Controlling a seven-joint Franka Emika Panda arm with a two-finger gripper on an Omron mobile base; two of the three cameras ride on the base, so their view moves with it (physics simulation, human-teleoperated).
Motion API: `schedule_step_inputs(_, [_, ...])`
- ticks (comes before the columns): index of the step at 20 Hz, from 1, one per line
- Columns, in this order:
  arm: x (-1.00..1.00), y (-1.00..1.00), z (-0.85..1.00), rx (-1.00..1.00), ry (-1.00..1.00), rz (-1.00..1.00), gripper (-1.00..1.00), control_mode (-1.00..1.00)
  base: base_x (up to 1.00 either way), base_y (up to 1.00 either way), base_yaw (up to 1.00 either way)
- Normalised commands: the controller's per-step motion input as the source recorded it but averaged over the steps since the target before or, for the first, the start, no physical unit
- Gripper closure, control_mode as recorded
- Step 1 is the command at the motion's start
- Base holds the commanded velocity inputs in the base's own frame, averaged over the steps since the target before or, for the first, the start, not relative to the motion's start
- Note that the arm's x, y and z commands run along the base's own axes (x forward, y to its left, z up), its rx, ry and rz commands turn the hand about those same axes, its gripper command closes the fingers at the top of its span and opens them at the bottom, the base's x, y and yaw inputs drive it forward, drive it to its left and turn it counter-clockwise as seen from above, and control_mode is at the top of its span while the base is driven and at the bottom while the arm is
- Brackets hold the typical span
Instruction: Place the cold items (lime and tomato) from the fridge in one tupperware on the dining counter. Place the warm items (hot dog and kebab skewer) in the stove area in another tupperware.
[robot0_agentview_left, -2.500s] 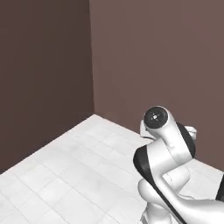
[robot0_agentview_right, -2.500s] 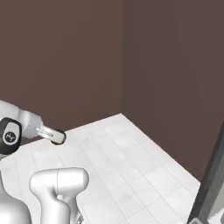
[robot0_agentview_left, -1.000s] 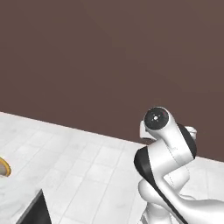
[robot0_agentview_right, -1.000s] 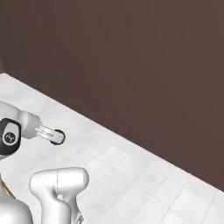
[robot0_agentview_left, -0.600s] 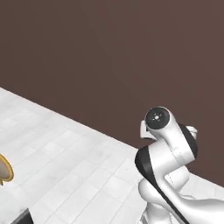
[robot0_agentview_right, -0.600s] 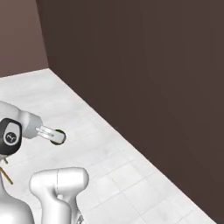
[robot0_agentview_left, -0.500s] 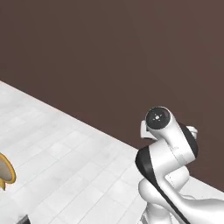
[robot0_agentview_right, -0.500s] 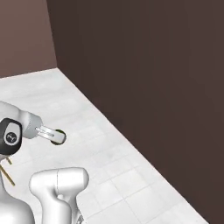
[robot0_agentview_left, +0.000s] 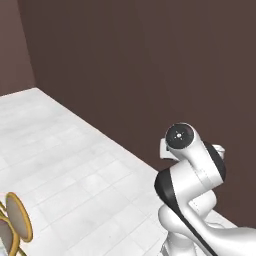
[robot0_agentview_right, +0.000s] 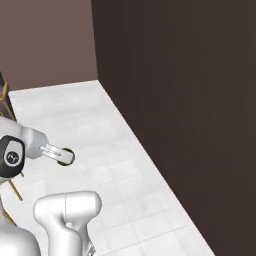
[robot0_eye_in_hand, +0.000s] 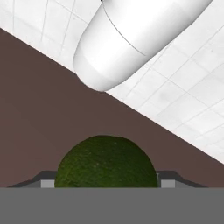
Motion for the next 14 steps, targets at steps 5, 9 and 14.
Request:
schedule_step_inputs(5, [0.0,0.0,0.0,0.0,0.0,0.0,1.0,1.0,1.0,0.0,0.24])
schedule_step_inputs(9, [0.0,0.0,0.0,0.0,0.0,0.0,1.0,1.0,1.0,0.0,0.26])
schedule_step_inputs(14, [0.0,0.0,0.0,0.0,0.0,0.0,1.0,1.0,1.0,0.0,0.4])
